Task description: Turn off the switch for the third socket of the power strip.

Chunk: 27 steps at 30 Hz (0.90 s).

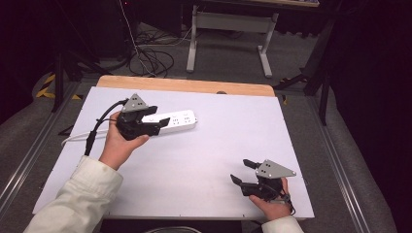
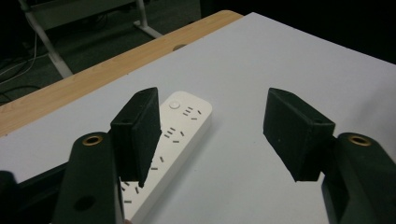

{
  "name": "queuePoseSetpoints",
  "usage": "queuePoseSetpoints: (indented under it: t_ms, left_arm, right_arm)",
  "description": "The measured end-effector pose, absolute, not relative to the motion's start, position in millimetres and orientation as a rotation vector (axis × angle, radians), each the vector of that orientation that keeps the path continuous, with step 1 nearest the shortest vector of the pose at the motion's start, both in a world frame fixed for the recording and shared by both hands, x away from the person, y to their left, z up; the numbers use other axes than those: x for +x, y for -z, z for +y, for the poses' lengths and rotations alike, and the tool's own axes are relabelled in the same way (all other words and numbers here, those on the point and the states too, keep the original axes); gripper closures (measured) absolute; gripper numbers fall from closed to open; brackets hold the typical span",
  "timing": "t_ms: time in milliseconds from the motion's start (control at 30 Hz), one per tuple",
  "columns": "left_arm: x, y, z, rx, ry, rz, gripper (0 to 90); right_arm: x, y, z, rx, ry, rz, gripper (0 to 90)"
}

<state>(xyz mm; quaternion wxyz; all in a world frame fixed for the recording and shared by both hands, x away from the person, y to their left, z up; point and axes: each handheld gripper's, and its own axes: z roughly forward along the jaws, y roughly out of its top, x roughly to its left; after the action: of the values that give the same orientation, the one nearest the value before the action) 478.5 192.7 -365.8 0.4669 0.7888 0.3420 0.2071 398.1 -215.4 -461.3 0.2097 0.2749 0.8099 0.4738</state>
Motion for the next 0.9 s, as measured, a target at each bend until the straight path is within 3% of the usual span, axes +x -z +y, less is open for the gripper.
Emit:
queuePoseSetpoints:
  t_ms: [200, 900]
  left_arm:
    - [455.9, 367.2, 210.9, 1.939, -0.488, 0.836, 26.5]
    - [394.9, 423.7, 255.1, 1.910, -0.465, 0.786, 19.7]
  right_arm:
    - [398.2, 461.0, -215.7, 0.761, -1.320, 2.251, 31.1]
    - [397.7, 460.5, -216.1, 0.771, -1.343, 2.260, 32.1]
